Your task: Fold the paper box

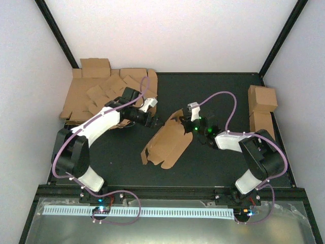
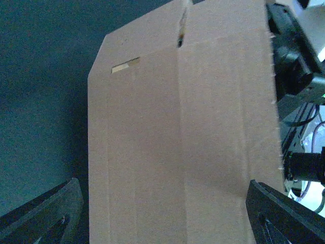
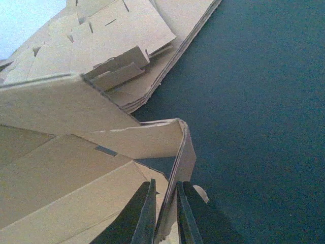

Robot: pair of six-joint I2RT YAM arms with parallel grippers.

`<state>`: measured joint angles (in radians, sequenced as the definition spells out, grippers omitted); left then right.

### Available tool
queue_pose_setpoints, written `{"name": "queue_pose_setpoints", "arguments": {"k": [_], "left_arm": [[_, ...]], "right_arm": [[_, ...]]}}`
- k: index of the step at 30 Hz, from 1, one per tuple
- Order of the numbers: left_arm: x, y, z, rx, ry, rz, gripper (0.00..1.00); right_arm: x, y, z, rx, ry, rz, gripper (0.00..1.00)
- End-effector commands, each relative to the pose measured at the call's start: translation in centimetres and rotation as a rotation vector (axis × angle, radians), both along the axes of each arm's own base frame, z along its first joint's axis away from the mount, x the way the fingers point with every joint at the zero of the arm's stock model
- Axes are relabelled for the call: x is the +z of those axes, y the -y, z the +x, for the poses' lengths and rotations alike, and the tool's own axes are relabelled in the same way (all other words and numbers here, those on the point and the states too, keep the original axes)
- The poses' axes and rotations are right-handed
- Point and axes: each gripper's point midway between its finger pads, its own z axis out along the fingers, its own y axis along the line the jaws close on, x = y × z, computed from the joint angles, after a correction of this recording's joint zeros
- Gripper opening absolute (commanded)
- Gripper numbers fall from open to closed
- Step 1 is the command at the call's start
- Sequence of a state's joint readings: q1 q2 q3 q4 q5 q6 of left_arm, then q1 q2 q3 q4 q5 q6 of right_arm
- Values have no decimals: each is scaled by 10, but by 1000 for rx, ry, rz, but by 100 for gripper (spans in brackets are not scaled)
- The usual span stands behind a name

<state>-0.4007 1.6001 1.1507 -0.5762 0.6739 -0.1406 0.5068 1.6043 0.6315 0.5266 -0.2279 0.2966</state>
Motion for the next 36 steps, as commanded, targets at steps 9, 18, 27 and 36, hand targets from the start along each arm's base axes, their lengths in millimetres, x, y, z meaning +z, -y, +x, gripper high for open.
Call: {"name": "queue_pose_setpoints", "arguments": {"k": [9,18,27,36], "left_arm": [[21,3,5,4,79,-41,92],[43,18,-8,-68,69,-189,98],[35,16,-11,-71,30,-167,92],[36,9,-9,-27,44,-162,93]], "right_arm": [[13,-3,10,-31,16,-48,16],[13,-7,11,-14,7,-42,16],[11,-9,11,-8,1,-45,16],[11,-9,11,-6,0,-42,16]]}}
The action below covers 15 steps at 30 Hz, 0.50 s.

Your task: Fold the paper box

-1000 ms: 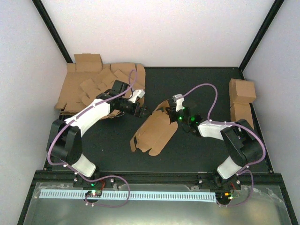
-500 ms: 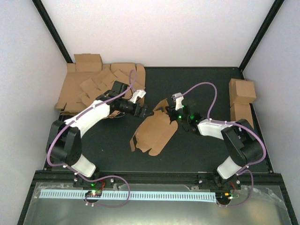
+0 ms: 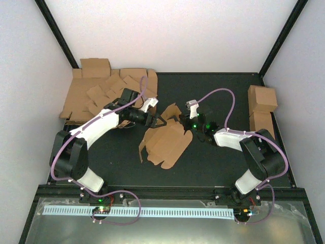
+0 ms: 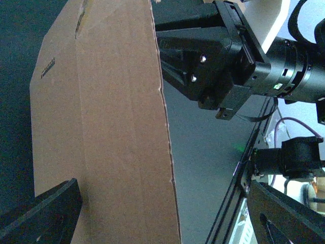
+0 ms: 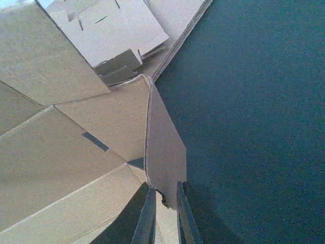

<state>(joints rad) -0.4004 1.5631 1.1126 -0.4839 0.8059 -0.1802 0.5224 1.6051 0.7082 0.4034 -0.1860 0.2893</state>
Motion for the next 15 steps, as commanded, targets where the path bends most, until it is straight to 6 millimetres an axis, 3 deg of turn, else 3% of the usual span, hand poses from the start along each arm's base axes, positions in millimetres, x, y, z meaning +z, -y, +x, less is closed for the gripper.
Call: {"name": "queue_pose_setpoints", "arguments": {"k": [1,7,11,15], "left_arm": [[17,-7,2,38,30,-39,93],[22,-21,3,85,27,-87,92],[14,-35,6,136,67,19,85],[19,-48,10,190,187,130,81]], "right_arm": [[7,-5,4,13,28,2,16],[6,-5,4,12,26,1,16],[6,-6,3,14,25,2,16],[7,-6,3,15,26,4,16]]}}
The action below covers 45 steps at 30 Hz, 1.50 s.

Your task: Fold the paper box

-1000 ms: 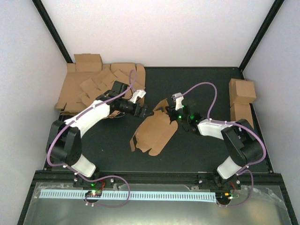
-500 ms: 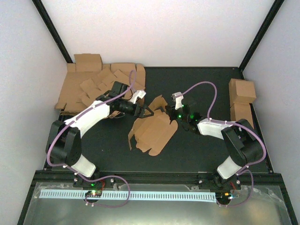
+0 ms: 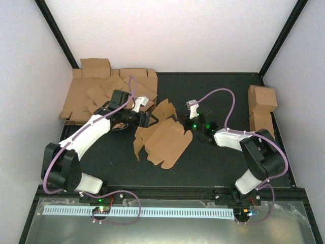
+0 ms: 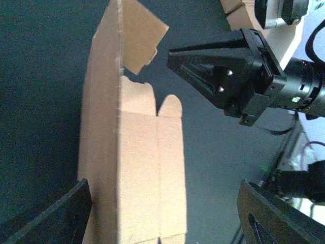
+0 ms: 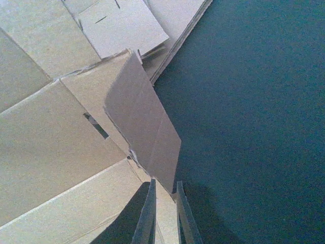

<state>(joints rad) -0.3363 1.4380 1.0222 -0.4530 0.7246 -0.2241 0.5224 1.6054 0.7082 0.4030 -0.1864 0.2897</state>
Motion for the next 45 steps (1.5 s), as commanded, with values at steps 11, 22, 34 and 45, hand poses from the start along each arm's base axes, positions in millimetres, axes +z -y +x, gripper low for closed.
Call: {"name": "queue_pose_setpoints", "arguments": {"k": [11,22,34,45], "left_arm": [[3,-15,8,84,269,366,53],[-11,-10,11,95,360,656,36],[-13,-3,10,75,400,731,34],[-19,-11,13,111,429,877,29]], "right_arm": [[6,-7,4,17,24,5,16],[12,-15,1,66,65,22,50],[10,-23,25,28,138,-48,40],[9,-24,30,6,153,-74,11]]}}
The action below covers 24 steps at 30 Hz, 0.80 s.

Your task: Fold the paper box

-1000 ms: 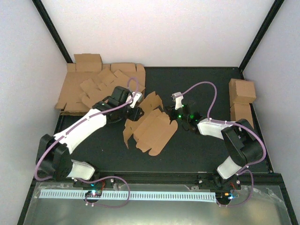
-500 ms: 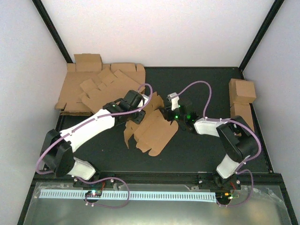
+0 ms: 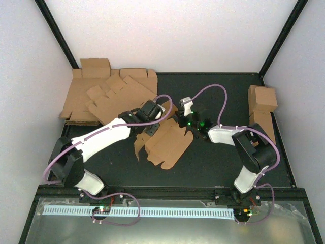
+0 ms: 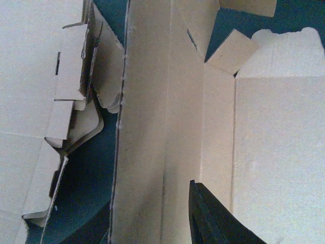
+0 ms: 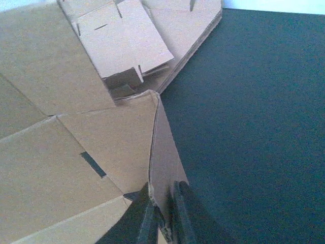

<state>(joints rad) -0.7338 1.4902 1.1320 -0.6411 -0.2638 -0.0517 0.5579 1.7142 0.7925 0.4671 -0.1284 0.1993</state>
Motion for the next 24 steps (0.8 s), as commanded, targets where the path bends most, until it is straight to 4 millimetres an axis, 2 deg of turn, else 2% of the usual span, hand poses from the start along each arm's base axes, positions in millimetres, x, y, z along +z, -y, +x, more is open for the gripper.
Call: {"name": "queue_pose_setpoints", "arguments": {"k": [1,2,7,9,12,18,24], "left_arm": [[13,-4,8,35,61,74,29],[14,-5,8,42,70,80,29],[22,-7,10,64,115,94,37],[23,-8,10,67,130,106,37],[23,-11,10,81,154,132,32],[13,-14,9,97,174,187,27],[-7,-20,7,113,194,286,26]], "right_arm": [[8,-3,7,-16,52,-12,5],[9,-3,6,-18,53,-11,2],[12,1,-4,-29,43,-23,2],[13,2,-10,-36,30,-25,2],[12,4,-20,-44,2,-33,2],[6,3,-39,-39,-47,-44,2],[0,1,-45,-33,-73,-49,2]]}}
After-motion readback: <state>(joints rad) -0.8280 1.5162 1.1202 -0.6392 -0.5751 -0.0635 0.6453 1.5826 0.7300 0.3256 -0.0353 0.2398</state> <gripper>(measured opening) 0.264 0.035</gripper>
